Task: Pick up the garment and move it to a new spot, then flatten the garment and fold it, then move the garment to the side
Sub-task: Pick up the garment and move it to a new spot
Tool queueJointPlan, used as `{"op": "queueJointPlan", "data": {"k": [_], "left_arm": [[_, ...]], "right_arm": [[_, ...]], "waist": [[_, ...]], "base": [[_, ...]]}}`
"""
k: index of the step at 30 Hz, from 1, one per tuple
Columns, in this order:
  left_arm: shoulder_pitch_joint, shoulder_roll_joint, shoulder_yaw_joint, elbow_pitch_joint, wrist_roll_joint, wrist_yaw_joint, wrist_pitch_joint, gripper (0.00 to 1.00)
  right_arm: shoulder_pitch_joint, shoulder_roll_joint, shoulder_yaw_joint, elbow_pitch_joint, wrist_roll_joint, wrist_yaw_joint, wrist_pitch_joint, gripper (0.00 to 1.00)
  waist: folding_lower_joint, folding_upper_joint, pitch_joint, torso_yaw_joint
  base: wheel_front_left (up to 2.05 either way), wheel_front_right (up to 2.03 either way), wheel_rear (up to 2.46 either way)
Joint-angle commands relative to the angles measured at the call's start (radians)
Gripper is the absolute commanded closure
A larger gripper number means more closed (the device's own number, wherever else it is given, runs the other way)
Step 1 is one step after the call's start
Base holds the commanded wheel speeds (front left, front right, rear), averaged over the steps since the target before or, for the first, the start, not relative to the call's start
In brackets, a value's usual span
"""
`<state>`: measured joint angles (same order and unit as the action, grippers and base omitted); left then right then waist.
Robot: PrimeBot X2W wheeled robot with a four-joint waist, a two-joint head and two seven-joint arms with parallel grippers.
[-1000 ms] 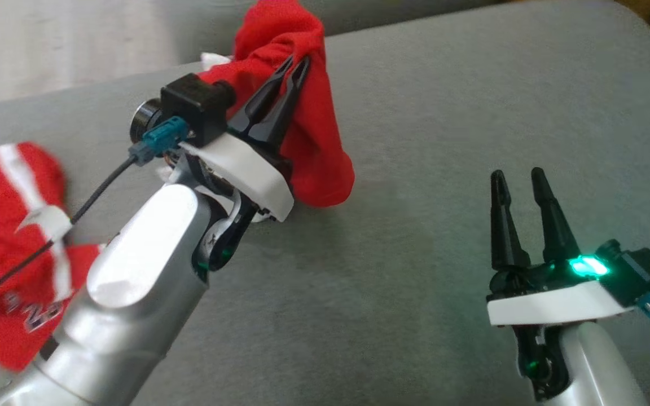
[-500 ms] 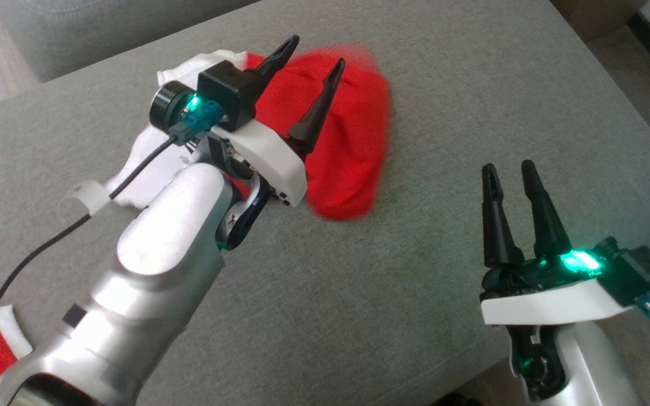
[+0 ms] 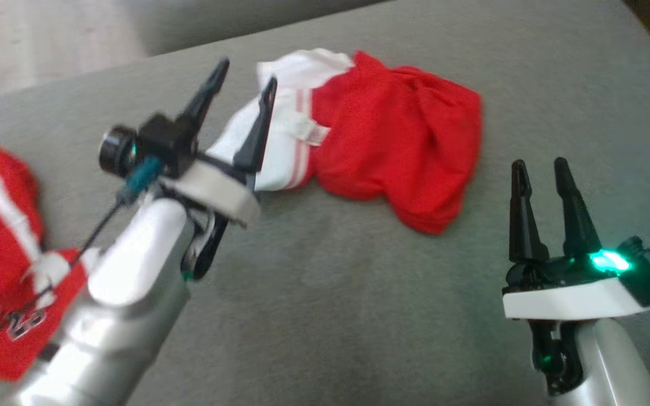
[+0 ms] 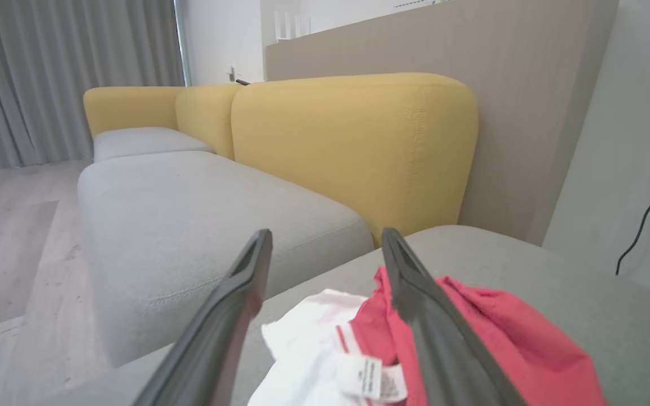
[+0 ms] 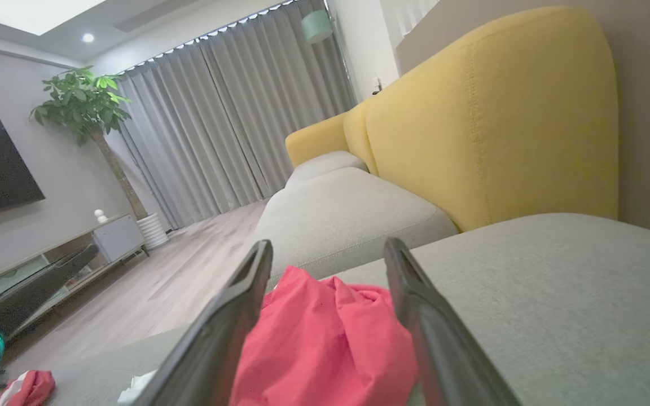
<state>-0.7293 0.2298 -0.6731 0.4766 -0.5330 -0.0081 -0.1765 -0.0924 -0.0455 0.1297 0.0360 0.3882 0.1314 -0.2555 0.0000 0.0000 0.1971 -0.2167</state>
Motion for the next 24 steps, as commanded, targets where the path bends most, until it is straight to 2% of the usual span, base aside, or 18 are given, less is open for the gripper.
{"op": "queueJointPlan", "data": {"k": [1,8,15,24], "left_arm": [[0.004,0.033,0.032,-0.036,0.012,0.011,-0.024,0.00],[0.187,0.042,0.057,-0.085,0.001,0.069,-0.074,0.00],[0.387,0.013,0.103,-0.181,0.008,0.129,-0.085,0.00],[0.457,-0.022,0.145,-0.237,0.058,0.113,-0.085,0.00]], "right_arm": [[-0.010,-0.005,0.015,-0.024,-0.017,-0.001,-0.006,0.00],[0.036,-0.005,-0.028,0.003,-0.058,-0.001,-0.006,0.00],[0.080,-0.005,-0.045,0.011,-0.075,-0.001,-0.006,0.00],[0.089,-0.005,-0.038,0.019,-0.093,-0.001,-0.006,0.00]], "waist": [[0.0000,0.0000,-0.036,0.096],[0.0000,0.0000,-0.094,0.222],[0.0000,0.0000,-0.121,0.284],[0.0000,0.0000,-0.113,0.320]], "base": [[0.00,0.00,0.00],[0.00,0.00,0.00],[0.00,0.00,0.00],[0.00,0.00,0.00]]}}
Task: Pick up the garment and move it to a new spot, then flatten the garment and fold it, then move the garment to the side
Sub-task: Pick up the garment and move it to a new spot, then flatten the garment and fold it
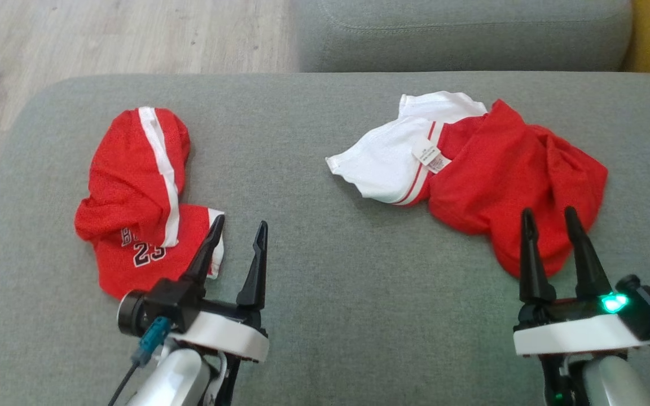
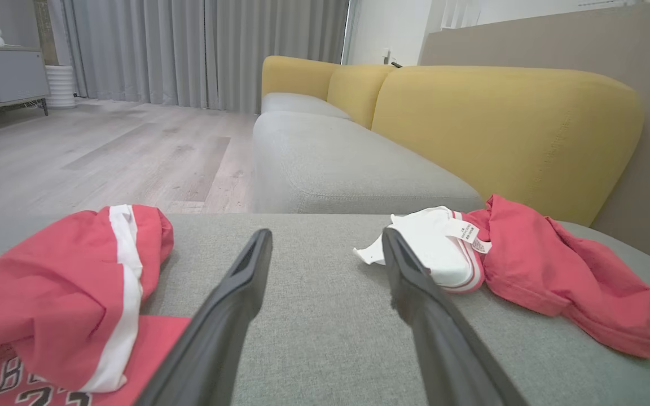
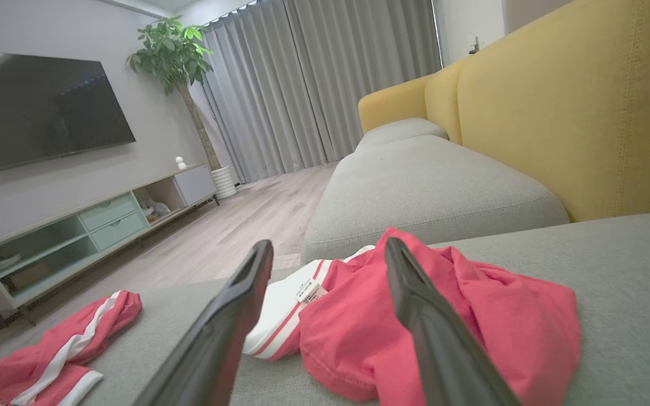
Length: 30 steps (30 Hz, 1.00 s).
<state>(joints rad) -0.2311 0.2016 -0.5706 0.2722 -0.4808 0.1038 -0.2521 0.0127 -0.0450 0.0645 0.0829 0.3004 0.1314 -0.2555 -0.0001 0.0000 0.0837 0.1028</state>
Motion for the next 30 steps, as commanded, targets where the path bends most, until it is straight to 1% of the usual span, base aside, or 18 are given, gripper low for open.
{"op": "queueJointPlan", "data": {"k": [1,5,8,12,19,25,29,30], "left_arm": [[-0.042,0.003,0.045,-0.033,0.010,-0.004,-0.010,0.00],[-0.054,-0.009,0.055,-0.035,0.027,-0.021,-0.010,0.00],[-0.063,-0.019,0.061,-0.031,0.037,-0.032,-0.010,0.00],[-0.081,-0.036,0.068,-0.016,0.047,-0.050,-0.010,0.00],[-0.104,-0.073,0.083,0.009,0.062,-0.080,-0.010,0.00],[-0.112,-0.100,0.097,0.028,0.074,-0.101,-0.010,0.00],[-0.111,-0.112,0.111,0.035,0.083,-0.113,-0.010,0.00],[-0.110,-0.115,0.113,0.037,0.086,-0.115,-0.010,0.00]], "right_arm": [[-0.018,-0.005,0.027,-0.027,-0.011,-0.001,-0.006,0.00],[-0.044,-0.005,0.049,-0.012,-0.042,-0.001,-0.006,0.00],[-0.086,-0.005,0.086,0.027,-0.082,-0.001,-0.006,0.00],[-0.176,-0.005,0.137,0.128,-0.135,-0.001,0.023,0.00],[-0.359,-0.005,0.222,0.340,-0.220,-0.001,0.136,0.00],[-0.462,-0.005,0.190,0.511,-0.350,-0.001,0.167,0.00],[-0.500,-0.005,0.156,0.581,-0.390,-0.001,0.155,0.00],[-0.507,-0.005,0.148,0.595,-0.395,-0.001,0.150,0.29]], "waist": [[0.0001,0.0000,0.004,0.004],[0.0001,0.0000,0.026,0.021],[0.0001,0.0000,0.051,0.042],[0.0001,0.0000,0.084,0.077],[0.0001,0.0000,0.130,0.141],[0.0001,0.0000,0.150,0.189],[0.0001,0.0000,0.156,0.209],[0.0001,0.0000,0.156,0.212]], "base": [[0.00,0.00,0.00],[0.00,0.00,0.00],[0.00,0.00,0.00],[0.00,0.00,0.00],[0.00,0.00,0.00],[0.00,0.00,0.00],[0.00,0.00,0.00],[0.00,0.00,0.00]]}}
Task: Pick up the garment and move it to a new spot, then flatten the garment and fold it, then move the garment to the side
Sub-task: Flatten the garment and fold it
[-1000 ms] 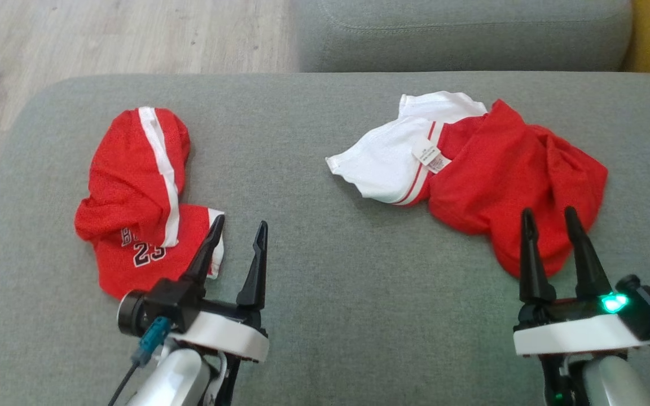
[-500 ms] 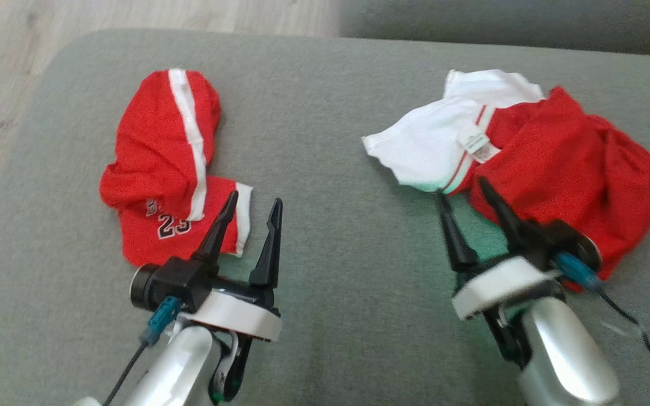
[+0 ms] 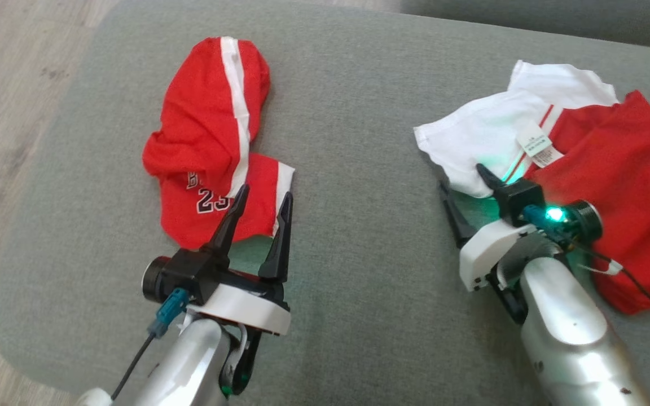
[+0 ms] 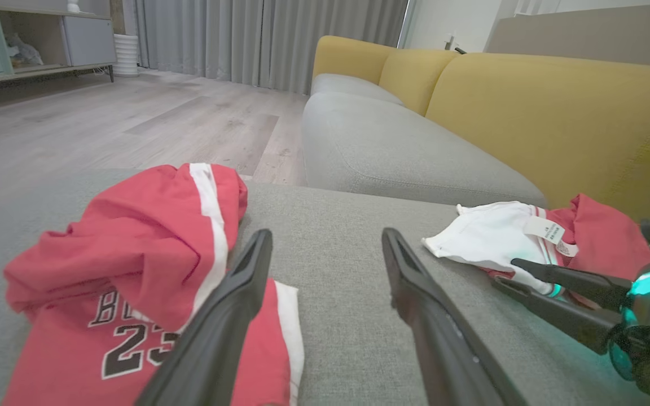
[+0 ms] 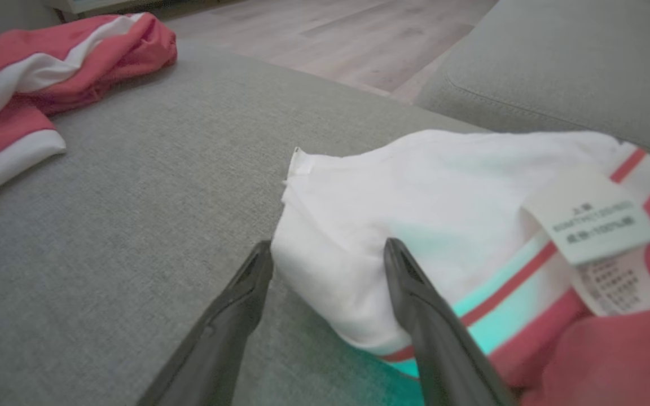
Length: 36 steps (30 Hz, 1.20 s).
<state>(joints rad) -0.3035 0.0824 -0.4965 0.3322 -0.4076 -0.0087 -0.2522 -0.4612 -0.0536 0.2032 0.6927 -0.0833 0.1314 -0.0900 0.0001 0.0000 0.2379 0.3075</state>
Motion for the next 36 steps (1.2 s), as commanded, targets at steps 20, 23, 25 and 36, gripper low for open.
{"op": "queueJointPlan", "data": {"k": [20,23,25,36], "left_arm": [[0.013,-0.012,0.105,-0.005,0.055,-0.017,-0.010,0.00],[0.024,-0.010,0.115,-0.005,0.060,-0.017,-0.010,0.00],[0.029,-0.007,0.121,-0.001,0.063,-0.017,-0.010,0.00],[0.048,-0.006,0.142,-0.002,0.070,-0.012,-0.010,0.00]], "right_arm": [[0.028,0.003,0.363,-0.133,0.329,-0.001,-0.133,1.00],[0.073,0.003,0.472,-0.178,0.371,-0.001,-0.103,1.00],[0.101,0.003,0.523,-0.194,0.395,-0.001,-0.076,0.11],[0.200,0.003,0.347,-0.316,0.353,-0.001,-0.146,0.00]], "waist": [[-0.0001,0.0000,-0.090,-0.080],[-0.0001,0.0000,-0.112,-0.098],[-0.0001,0.0000,-0.123,-0.109],[-0.0001,0.0000,-0.183,-0.199]], "base": [[0.00,0.00,0.00],[0.00,0.00,0.00],[0.00,0.00,0.00],[0.00,0.00,0.00]]}}
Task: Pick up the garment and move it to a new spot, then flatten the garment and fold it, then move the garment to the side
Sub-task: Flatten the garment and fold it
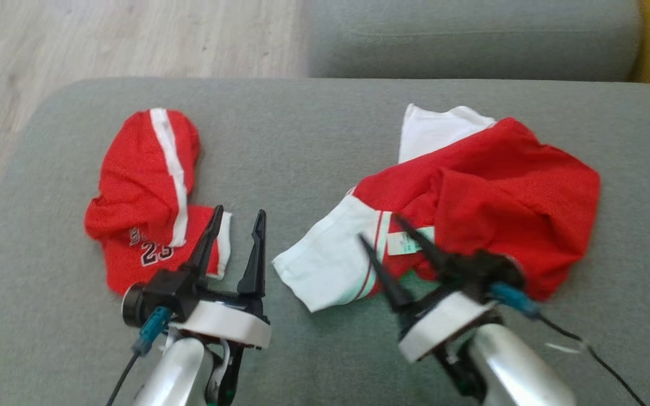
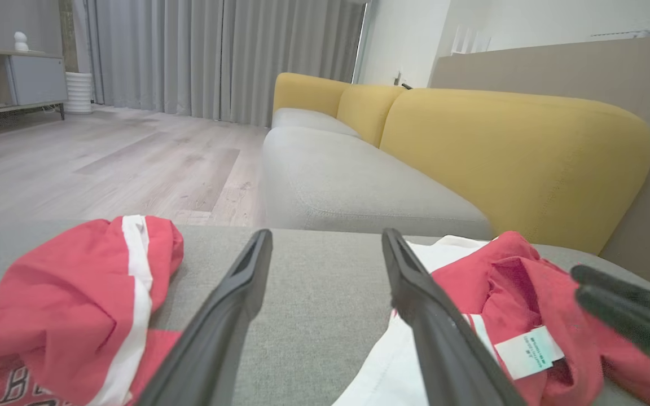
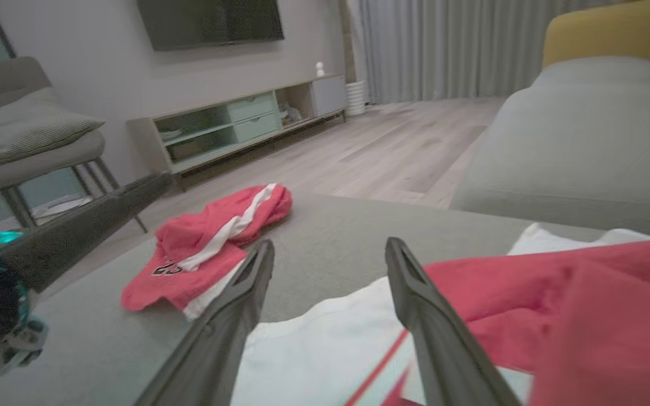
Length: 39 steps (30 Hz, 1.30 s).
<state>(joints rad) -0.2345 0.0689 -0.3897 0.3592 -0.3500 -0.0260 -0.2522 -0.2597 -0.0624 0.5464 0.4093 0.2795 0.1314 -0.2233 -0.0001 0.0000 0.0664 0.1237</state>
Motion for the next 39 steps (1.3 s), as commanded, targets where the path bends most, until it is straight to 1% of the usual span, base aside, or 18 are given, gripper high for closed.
{"op": "queueJointPlan", "data": {"k": [1,6,8,10,13,17,22,25,29,33,39], "left_arm": [[-0.019,0.007,0.036,-0.030,0.012,0.006,-0.010,0.00],[-0.005,0.002,0.043,-0.043,0.010,0.010,-0.010,0.00],[0.001,-0.001,0.046,-0.046,0.007,0.010,-0.010,0.00],[0.008,-0.003,0.050,-0.050,0.006,0.011,-0.010,0.00],[0.014,-0.005,0.053,-0.050,0.006,0.009,-0.010,0.00],[0.011,-0.008,0.054,-0.049,0.010,0.004,-0.010,0.00],[-0.001,-0.010,0.049,-0.045,0.015,-0.004,-0.010,0.00],[-0.012,-0.011,0.046,-0.039,0.018,-0.008,-0.010,0.00],[-0.019,-0.013,0.044,-0.033,0.020,-0.011,-0.010,0.00],[-0.027,-0.014,0.041,-0.025,0.022,-0.016,-0.010,0.00],[-0.040,-0.015,0.039,-0.017,0.028,-0.020,-0.010,0.00]], "right_arm": [[0.012,0.012,-0.037,-0.050,-0.026,-0.001,-0.019,0.00],[0.103,0.012,-0.268,-0.150,-0.082,-0.001,-0.035,0.00],[0.142,0.012,-0.347,-0.187,-0.087,-0.001,-0.037,0.00],[0.180,0.012,-0.402,-0.223,-0.086,-0.001,-0.038,0.00],[0.227,0.012,-0.438,-0.254,-0.091,-0.001,-0.038,0.00],[0.249,0.012,-0.444,-0.277,-0.091,-0.001,-0.038,0.00],[0.238,0.012,-0.410,-0.269,-0.090,-0.001,-0.038,0.00],[0.218,0.012,-0.365,-0.232,-0.095,-0.001,-0.031,0.00],[0.178,0.012,-0.312,-0.166,-0.082,-0.001,0.023,0.00],[0.132,0.012,-0.297,-0.083,-0.074,-0.001,0.072,0.00],[0.074,0.012,-0.273,0.023,-0.045,-0.001,0.090,0.00]], "waist": [[0.0001,0.0000,-0.015,-0.023],[0.0001,0.0000,-0.025,-0.063],[0.0001,0.0000,-0.025,-0.078],[0.0001,0.0000,-0.023,-0.091],[0.0001,0.0000,-0.017,-0.101],[0.0001,0.0000,-0.008,-0.104],[0.0001,0.0000,0.008,-0.089],[0.0001,0.0000,0.022,-0.069],[0.0001,0.0000,0.042,-0.040],[0.0001,0.0000,0.057,-0.010],[0.0001,0.0000,0.073,0.028]], "base": [[0.00,0.00,0.00],[0.00,0.00,0.00],[0.00,0.00,0.00],[0.00,0.00,0.00],[0.00,0.00,0.00],[0.00,0.00,0.00],[0.00,0.00,0.00],[0.00,0.00,0.00],[0.00,0.00,0.00],[0.00,0.00,0.00],[0.00,0.00,0.00]]}}
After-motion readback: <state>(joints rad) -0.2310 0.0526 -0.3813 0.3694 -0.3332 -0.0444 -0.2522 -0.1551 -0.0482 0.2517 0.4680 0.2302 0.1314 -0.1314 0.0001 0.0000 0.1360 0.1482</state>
